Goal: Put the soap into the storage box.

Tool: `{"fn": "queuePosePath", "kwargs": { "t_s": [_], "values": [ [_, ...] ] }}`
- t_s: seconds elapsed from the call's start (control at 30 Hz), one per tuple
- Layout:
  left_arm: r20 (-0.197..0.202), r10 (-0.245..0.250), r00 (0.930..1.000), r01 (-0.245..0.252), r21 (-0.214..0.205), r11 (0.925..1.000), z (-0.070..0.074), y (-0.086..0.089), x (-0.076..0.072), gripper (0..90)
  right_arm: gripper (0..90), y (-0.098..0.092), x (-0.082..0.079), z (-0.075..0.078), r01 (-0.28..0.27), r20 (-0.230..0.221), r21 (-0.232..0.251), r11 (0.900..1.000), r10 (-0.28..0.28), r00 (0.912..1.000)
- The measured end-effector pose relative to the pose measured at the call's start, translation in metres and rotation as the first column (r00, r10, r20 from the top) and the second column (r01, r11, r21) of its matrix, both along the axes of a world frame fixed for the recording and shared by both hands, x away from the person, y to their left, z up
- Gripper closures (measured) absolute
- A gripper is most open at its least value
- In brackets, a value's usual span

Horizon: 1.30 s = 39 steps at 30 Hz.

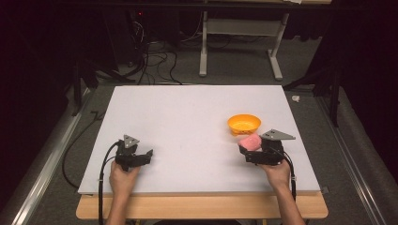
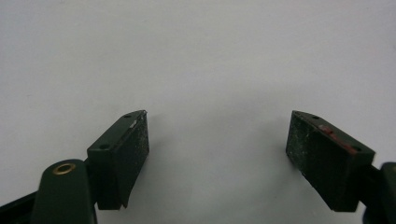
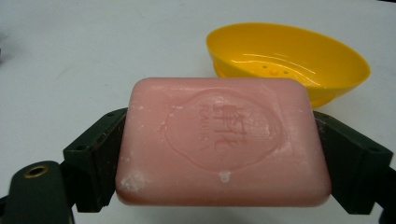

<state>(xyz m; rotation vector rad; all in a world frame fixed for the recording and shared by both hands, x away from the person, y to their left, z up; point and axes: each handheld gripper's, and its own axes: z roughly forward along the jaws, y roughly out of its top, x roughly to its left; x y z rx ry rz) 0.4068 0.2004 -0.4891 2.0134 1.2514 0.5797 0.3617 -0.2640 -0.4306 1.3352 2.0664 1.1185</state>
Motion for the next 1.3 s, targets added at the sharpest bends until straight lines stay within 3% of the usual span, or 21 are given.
{"fn": "queuePosePath", "kwargs": {
  "t_s": [0.47,0.8,1.3],
  "values": [
    [0.000,0.000,1.0000,0.000,0.000,1.0000,0.000,0.000,0.000,21.7,13.7,-0.001,0.014,0.010,0.051,-0.002,0.028,0.9983,-0.051,0.9987],
    [-0.001,0.000,1.0000,0.000,-0.001,1.0000,0.000,0.000,0.000,21.8,13.7,-0.006,0.029,0.016,0.137,-0.026,0.049,0.9893,-0.136,0.9904],
    [-0.003,-0.002,1.0000,0.002,0.001,1.0000,0.000,0.000,0.000,21.7,13.7,-0.008,0.054,0.022,0.151,-0.071,0.067,0.9863,-0.146,0.9868]
  ]
}}
